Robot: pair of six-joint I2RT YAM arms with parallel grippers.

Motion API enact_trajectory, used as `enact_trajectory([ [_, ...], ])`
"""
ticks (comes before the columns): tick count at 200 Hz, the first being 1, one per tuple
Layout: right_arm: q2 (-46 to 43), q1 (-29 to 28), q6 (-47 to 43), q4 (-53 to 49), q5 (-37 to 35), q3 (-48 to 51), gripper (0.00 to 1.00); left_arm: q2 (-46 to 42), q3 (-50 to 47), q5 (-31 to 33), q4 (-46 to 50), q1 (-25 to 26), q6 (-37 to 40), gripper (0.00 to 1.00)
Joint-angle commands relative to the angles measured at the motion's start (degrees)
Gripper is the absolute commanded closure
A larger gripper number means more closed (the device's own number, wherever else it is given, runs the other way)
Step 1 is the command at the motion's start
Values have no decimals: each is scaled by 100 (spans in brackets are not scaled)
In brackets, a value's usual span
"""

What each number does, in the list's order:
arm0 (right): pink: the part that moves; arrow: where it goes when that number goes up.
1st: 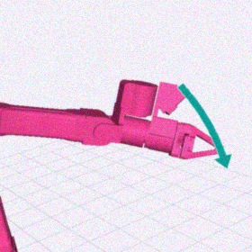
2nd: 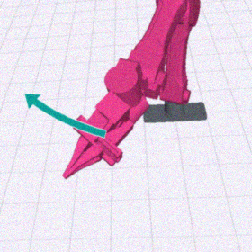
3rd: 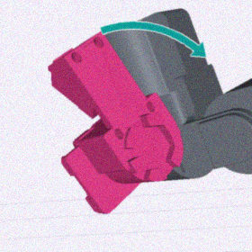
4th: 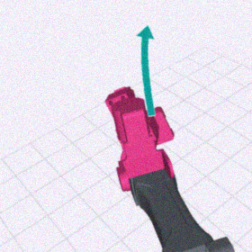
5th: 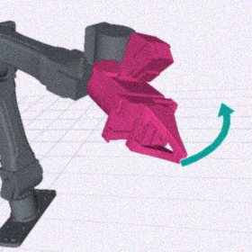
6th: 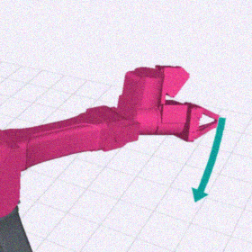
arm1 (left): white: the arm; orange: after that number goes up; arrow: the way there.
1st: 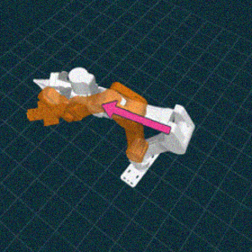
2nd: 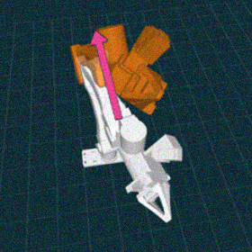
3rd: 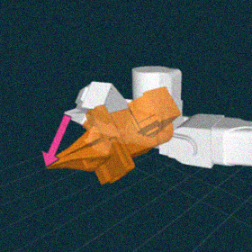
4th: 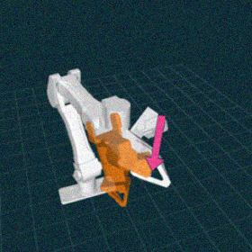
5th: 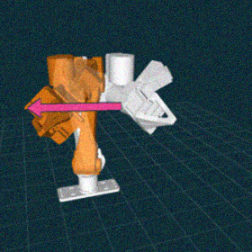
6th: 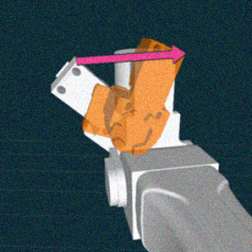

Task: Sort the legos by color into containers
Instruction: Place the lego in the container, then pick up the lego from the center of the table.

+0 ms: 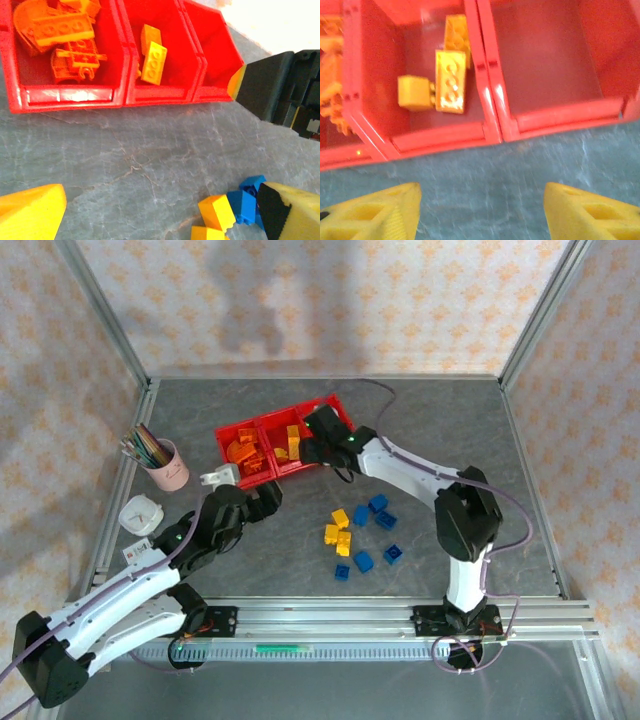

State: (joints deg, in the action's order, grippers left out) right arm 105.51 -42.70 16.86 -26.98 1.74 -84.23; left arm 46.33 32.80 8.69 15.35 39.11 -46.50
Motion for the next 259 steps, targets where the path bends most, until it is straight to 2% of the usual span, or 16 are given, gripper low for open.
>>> enact_trajectory([
  [1, -283, -2, 137, -23, 85, 596, 33, 32, -88, -53, -273, 186, -55, 1],
  [43, -609, -151, 203, 166, 211, 1551, 30, 59, -304, 40, -591, 486, -377, 1],
  [105, -517, -566, 377, 48, -94, 2003, 27, 34, -450, 204, -639, 563, -623, 1],
  [217, -323, -729, 399, -115, -325, 2060, 53, 25, -485, 217, -613, 567, -621, 1],
  [259, -251, -732, 338, -267, -314, 1957, 53, -1, -480, 230, -577, 566, -597, 1],
])
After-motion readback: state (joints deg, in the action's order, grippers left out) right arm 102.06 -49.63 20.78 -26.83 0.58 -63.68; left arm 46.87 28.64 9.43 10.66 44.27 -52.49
